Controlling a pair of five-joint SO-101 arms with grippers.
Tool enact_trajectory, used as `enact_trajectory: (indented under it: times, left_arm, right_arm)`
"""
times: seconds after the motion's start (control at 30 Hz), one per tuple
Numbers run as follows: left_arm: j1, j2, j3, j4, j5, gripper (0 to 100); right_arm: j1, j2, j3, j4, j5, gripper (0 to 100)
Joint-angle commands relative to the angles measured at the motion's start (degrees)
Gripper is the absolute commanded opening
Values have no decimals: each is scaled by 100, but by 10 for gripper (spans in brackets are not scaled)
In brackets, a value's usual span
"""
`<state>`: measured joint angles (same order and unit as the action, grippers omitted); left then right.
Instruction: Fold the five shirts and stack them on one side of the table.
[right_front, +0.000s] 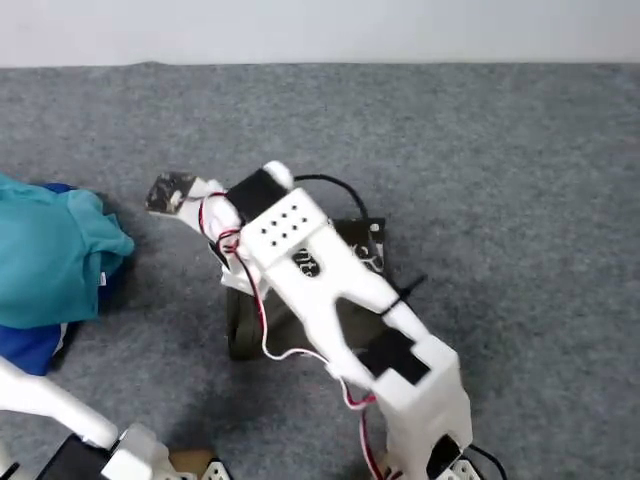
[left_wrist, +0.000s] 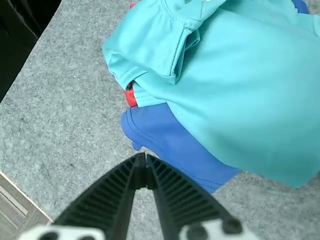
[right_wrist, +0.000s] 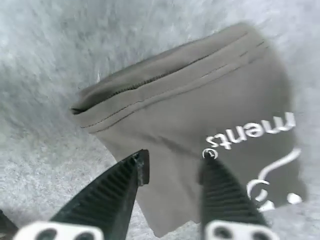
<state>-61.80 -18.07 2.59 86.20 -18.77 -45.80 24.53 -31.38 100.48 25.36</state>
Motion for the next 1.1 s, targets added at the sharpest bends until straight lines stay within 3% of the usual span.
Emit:
enact_trajectory:
  times: [0.0, 0.5, 0.73, 0.9, 1.07]
  left_arm:
    - [-26, -123, -13, -167, 0, 6]
    - [-26, -123, -13, -167, 0, 6]
    - [-26, -123, -13, -167, 9, 6]
    - [-18, -123, -13, -158, 26, 6]
    - [-9, -123, -13, -141, 35, 6]
  right_arm:
    - [66, 374, -237, 233, -26, 3]
    - [-787, 1587, -519, 224, -26, 10]
    - [-338, 796, -1213, 171, -18, 10]
    - [365, 963, -1284, -699, 141, 10]
    - [549, 1631, -1284, -1701, 431, 10]
